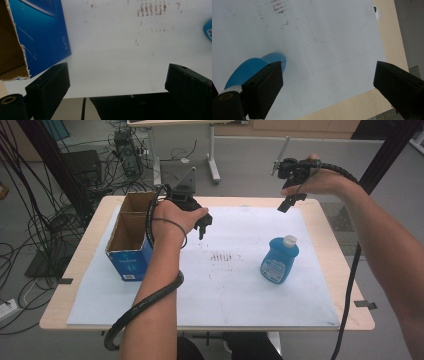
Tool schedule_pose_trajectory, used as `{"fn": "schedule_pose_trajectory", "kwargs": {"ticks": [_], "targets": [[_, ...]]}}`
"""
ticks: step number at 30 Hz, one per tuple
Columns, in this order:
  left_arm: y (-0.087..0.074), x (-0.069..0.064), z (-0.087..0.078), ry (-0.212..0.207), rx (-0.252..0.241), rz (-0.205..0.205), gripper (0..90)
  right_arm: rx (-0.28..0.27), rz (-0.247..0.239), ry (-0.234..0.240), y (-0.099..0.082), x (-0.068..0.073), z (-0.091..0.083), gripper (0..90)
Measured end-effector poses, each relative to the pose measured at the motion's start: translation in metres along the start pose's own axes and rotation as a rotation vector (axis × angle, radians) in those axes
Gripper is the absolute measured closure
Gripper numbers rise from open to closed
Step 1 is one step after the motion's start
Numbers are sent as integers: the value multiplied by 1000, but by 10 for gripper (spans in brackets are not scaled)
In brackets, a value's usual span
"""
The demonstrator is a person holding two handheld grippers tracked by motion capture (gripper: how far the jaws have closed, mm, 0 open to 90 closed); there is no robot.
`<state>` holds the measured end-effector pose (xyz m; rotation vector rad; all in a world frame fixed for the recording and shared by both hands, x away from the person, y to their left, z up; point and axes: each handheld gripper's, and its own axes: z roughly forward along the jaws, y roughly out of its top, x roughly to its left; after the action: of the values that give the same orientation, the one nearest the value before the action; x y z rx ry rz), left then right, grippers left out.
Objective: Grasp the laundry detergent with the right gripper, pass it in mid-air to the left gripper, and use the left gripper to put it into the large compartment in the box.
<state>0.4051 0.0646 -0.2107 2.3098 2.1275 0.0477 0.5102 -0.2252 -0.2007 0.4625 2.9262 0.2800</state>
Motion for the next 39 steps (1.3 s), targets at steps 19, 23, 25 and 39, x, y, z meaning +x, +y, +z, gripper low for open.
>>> {"fn": "schedule_pose_trajectory", "kwargs": {"ticks": [19,23,25,39], "targets": [[1,-6,2,0,7,15,60,-5,34,12,-26,-4,-6,85],[1,-6,3,3,10,16,60,-4,49,14,-45,-5,-9,84],[2,-5,3,7,12,14,59,-5,47,15,-54,-5,-11,83],[0,-9,1,2,1,23,59,-51,53,33,-110,15,-12,71]]}}
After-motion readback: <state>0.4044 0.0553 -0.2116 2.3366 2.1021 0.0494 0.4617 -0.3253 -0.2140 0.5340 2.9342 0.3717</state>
